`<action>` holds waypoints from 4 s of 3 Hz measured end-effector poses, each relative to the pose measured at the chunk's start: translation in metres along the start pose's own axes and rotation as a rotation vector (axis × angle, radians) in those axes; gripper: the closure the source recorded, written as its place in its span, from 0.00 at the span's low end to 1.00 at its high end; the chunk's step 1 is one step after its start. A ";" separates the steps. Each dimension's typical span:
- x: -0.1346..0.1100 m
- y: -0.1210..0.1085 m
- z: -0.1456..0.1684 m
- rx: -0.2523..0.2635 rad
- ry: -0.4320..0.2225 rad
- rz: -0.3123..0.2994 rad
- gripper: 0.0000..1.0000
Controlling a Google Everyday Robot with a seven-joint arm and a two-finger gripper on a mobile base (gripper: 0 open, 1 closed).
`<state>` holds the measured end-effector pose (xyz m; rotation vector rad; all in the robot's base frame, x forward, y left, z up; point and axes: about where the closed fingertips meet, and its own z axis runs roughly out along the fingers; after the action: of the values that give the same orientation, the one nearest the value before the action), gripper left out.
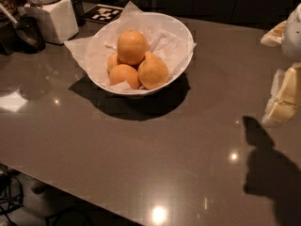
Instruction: Pick orange from white bowl
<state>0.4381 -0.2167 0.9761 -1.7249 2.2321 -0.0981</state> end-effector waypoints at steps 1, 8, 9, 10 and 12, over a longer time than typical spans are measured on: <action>-0.002 0.000 -0.001 0.002 -0.004 0.001 0.00; -0.198 -0.049 0.005 -0.006 -0.057 -0.148 0.00; -0.202 -0.052 0.008 -0.005 -0.097 -0.149 0.00; -0.225 -0.063 0.015 -0.030 -0.133 -0.114 0.00; -0.263 -0.086 0.026 -0.093 -0.186 -0.048 0.04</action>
Offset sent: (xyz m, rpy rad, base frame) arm 0.0083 0.0526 0.0271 0.0231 0.0235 0.0062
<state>0.5841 0.0142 1.0267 -1.7575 2.0911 0.1513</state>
